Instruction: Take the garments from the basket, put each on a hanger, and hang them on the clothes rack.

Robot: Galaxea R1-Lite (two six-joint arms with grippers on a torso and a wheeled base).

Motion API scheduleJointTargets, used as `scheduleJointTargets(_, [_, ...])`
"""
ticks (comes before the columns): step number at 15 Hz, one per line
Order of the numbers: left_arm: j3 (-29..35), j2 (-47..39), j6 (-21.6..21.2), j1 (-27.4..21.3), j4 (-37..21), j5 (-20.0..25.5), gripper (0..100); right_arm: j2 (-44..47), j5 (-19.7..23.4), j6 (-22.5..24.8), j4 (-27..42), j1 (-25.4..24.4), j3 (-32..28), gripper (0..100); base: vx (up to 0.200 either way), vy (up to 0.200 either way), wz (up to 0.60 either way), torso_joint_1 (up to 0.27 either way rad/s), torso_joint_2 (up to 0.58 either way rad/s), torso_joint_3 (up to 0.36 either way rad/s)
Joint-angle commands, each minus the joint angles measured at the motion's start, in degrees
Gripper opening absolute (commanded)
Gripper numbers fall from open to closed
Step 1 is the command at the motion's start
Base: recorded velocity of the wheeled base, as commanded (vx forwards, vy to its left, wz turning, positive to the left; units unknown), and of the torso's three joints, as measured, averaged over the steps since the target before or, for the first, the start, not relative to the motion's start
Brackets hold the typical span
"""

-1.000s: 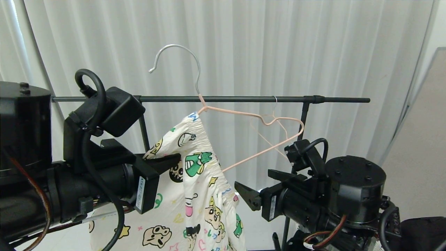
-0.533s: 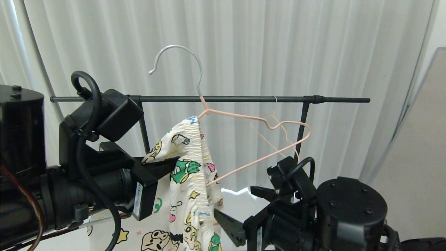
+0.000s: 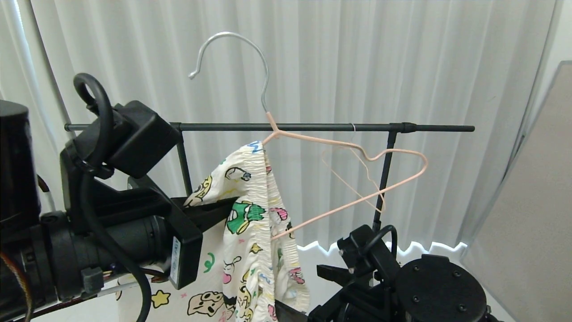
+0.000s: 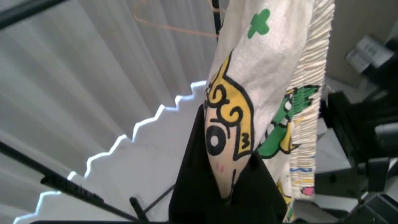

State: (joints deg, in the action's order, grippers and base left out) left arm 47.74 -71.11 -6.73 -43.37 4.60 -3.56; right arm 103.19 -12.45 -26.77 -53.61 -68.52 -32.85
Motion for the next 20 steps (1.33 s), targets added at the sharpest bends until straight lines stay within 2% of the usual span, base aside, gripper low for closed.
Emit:
scheduleJointTargets(1, [0.07, 0.36, -0.57, -0.04, 2.00, -0.13, 0, -0.36, -0.12, -2.15, 0.00, 0.32, 2.53, 100, 0.000, 0.000, 0.00, 0.000, 0.00, 0.000])
scheduleJointTargets(3, [0.07, 0.97, -2.06, -0.04, 2.35, -0.13, 0, -0.36, -0.91, -3.73, 0.00, 1.29, 2.71, 100, 0.000, 0.000, 0.00, 0.000, 0.00, 0.000])
scheduleJointTargets(6, [0.07, 0.97, -2.15, -0.04, 2.35, -0.13, 0, -0.10, -3.02, -3.82, 0.00, 1.90, 2.88, 100, 0.000, 0.000, 0.00, 0.000, 0.00, 0.000])
scheduleJointTargets(7, [-0.01, 0.88, -2.15, -0.04, 2.35, -0.13, 0, -0.10, -3.81, -3.73, 0.00, 2.08, 3.41, 0, 0.000, 0.000, 0.00, 0.000, 0.00, 0.000])
scheduleJointTargets(10, [-1.60, 0.88, -2.06, 0.22, 2.44, -0.22, 0, -0.45, -4.78, -2.94, 0.00, 6.38, 5.34, 0, 0.000, 0.000, 0.00, 0.000, 0.00, 0.000])
scheduleJointTargets(11, [-2.39, 1.32, -1.97, 0.40, 2.44, -0.31, 0, -0.98, -4.78, -2.06, 0.00, 9.99, 5.61, 0, 0.000, 0.000, 0.00, 0.000, 0.00, 0.000])
scheduleJointTargets(12, [-2.65, 1.67, -1.97, 0.40, 2.35, -0.22, 0, -1.24, -4.78, -1.62, 0.00, 11.57, 5.61, 0, 0.000, 0.000, 0.00, 0.000, 0.00, 0.000])
scheduleJointTargets(16, [-6.17, 3.26, -1.97, 0.84, 3.31, -0.22, 0, -3.26, -4.25, 4.89, 0.00, 23.52, 7.10, 0, 0.000, 0.000, 0.00, 0.000, 0.00, 0.000])
scheduleJointTargets(18, [-10.21, 5.89, -2.15, 0.84, 4.02, -0.31, 0, -4.40, -2.49, 7.26, 0.00, 28.53, 7.01, 0, 0.000, 0.000, 0.00, 0.000, 0.00, 0.000])
scheduleJointTargets(20, [-15.31, 8.00, -4.61, 0.84, 3.93, -0.31, 0, -5.72, 0.14, 9.46, 0.18, 31.26, 7.10, 0, 0.000, 0.000, 0.00, 0.000, 0.00, 0.000])
